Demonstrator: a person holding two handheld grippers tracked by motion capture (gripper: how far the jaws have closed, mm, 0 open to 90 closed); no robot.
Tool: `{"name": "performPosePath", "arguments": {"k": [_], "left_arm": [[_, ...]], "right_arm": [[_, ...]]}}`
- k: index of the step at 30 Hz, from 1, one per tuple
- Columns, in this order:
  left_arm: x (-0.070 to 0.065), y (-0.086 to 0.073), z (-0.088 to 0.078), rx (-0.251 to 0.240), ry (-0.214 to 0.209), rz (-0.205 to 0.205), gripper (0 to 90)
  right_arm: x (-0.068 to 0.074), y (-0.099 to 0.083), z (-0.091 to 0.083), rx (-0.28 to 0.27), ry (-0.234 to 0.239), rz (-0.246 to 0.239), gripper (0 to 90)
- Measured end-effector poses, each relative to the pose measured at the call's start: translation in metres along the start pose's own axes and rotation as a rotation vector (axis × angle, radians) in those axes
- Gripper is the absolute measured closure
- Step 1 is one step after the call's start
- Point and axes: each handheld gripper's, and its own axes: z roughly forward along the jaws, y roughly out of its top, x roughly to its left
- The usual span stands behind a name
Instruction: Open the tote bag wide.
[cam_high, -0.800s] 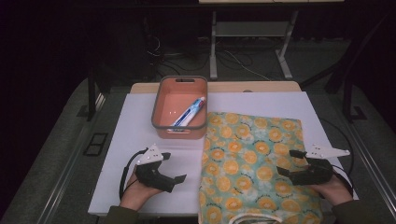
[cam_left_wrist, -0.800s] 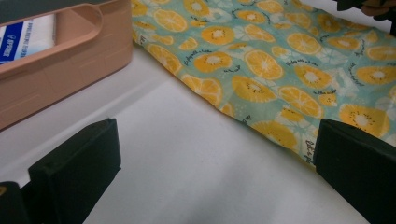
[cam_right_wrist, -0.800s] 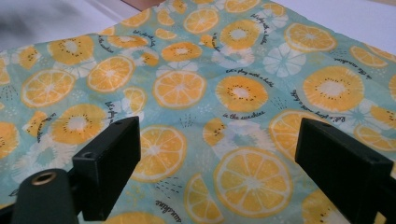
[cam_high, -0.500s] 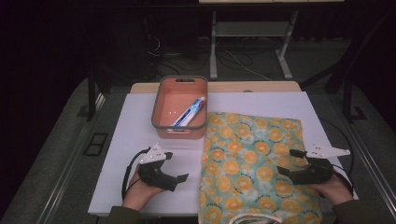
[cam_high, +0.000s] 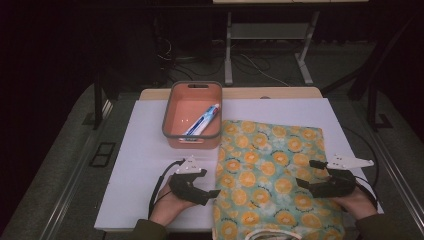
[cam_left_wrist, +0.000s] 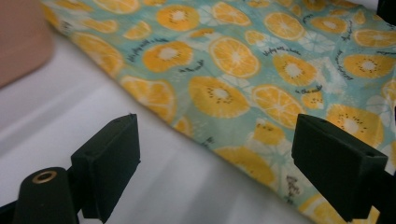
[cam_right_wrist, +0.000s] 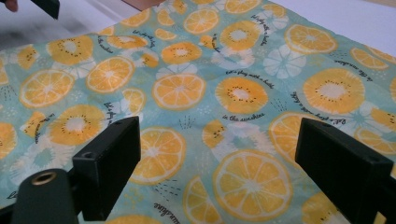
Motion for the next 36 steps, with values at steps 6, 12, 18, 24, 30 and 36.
{"name": "performPosePath", "arguments": {"k": [6,12,18,24,30,36], "left_arm": [[-0.007,0.004,0.024,0.059,0.027,0.010,14.3],[-0.011,0.002,0.030,0.103,0.049,0.045,25.4],[-0.010,0.002,0.027,0.113,0.056,0.079,57.6],[-0.010,0.004,0.026,0.124,0.019,0.081,88.2],[-0.006,0.009,0.026,0.112,0.032,0.083,89.6],[0.010,0.024,0.034,0.091,0.071,0.087,89.6]], "right_arm": [[0.000,0.000,0.000,0.000,-0.001,-0.003,13.9],[0.000,0.000,0.000,-0.001,0.001,-0.004,13.9],[0.000,0.000,0.000,0.001,0.001,-0.003,13.9],[0.001,0.000,0.000,0.002,0.002,-0.002,13.9],[0.000,0.000,0.000,0.000,0.002,-0.001,13.9],[0.000,0.000,-0.001,-0.003,0.002,-0.001,13.9]]}}
